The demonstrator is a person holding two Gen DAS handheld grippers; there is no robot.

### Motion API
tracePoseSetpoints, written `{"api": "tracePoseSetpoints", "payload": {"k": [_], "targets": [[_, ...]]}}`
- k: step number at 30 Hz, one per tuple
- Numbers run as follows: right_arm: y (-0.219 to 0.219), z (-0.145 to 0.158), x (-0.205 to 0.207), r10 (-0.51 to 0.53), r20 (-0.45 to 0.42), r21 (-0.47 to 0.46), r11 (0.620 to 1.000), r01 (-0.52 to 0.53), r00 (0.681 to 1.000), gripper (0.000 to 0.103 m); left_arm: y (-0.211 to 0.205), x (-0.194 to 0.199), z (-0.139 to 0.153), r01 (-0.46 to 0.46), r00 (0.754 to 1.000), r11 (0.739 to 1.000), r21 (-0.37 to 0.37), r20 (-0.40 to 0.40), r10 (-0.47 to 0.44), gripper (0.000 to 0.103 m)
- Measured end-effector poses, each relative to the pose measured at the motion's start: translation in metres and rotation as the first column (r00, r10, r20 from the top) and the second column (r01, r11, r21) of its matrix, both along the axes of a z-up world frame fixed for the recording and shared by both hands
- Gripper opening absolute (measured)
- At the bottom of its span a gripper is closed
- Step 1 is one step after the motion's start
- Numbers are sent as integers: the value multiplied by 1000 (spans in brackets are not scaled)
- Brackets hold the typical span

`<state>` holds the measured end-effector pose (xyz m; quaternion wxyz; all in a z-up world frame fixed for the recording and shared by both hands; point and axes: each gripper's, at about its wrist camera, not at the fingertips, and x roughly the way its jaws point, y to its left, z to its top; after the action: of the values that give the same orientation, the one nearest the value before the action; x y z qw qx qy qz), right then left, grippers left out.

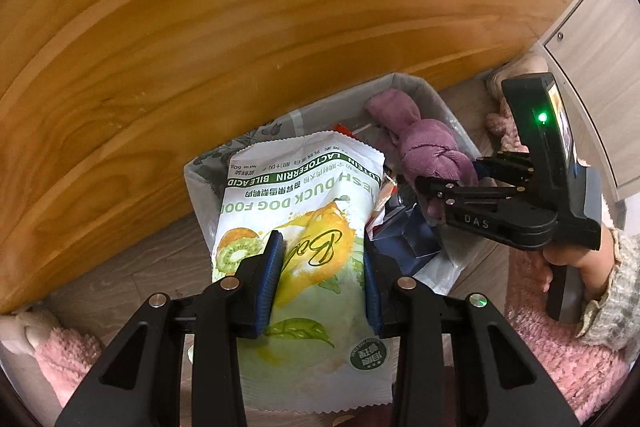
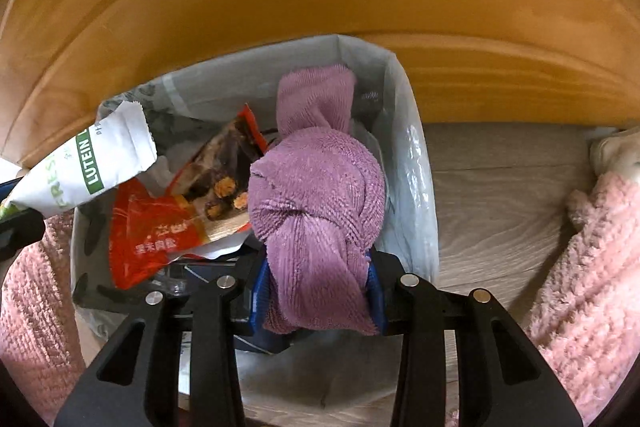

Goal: Collect trash
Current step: 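Lower both tools into the bin, pressing the bag and towel inside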

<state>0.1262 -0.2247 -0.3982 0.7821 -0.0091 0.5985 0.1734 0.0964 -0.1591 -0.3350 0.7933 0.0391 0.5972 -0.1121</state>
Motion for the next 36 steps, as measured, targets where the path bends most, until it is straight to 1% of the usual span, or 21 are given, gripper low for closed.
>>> {"api": "tracePoseSetpoints", "payload": {"k": [3, 8, 11, 15, 18, 19, 23, 27, 31, 35, 36], "targets": [[3, 0, -1, 18, 22, -5, 1000, -18, 1000, 39, -5, 8, -9, 9, 1000, 1000, 4, -23, -9, 34], [18, 2, -9, 80, 46, -41, 996, -78, 996, 39, -16, 22, -26, 32, 997, 999, -10, -73, -33, 35], [21, 4, -11, 79, 45, -32, 996, -77, 996, 39, -22, 30, -34, 64, 994, 998, 10, -92, -63, 35], [22, 5, -12, 83, 46, -32, 996, -82, 996, 39, -24, 37, -48, 79, 991, 997, 5, -110, -78, 35], [20, 5, -9, 82, 45, -29, 996, -81, 996, 39, -25, 40, -59, 68, 989, 998, 4, -133, -67, 35], [20, 5, -9, 81, 48, -28, 996, -80, 996, 39, -24, 43, -64, 54, 988, 999, -8, -147, -54, 35], [20, 4, -9, 81, 47, -28, 996, -80, 996, 39, -24, 53, -71, 24, 987, 1000, -20, -155, -27, 34], [19, 3, -8, 83, 47, -30, 996, -82, 995, 39, -24, 57, -84, 19, 988, 1000, 2, -153, -18, 34], [19, 2, -8, 85, 47, -31, 996, -84, 995, 39, -27, 57, -102, 30, 983, 999, 21, -181, -25, 34], [19, 1, -8, 87, 48, -33, 996, -86, 995, 39, -28, 59, -114, 13, 981, 1000, 28, -192, -7, 34], [20, 1, -9, 88, 48, -34, 996, -86, 995, 39, -27, 60, -118, 11, 981, 999, 41, -194, -3, 33]]}}
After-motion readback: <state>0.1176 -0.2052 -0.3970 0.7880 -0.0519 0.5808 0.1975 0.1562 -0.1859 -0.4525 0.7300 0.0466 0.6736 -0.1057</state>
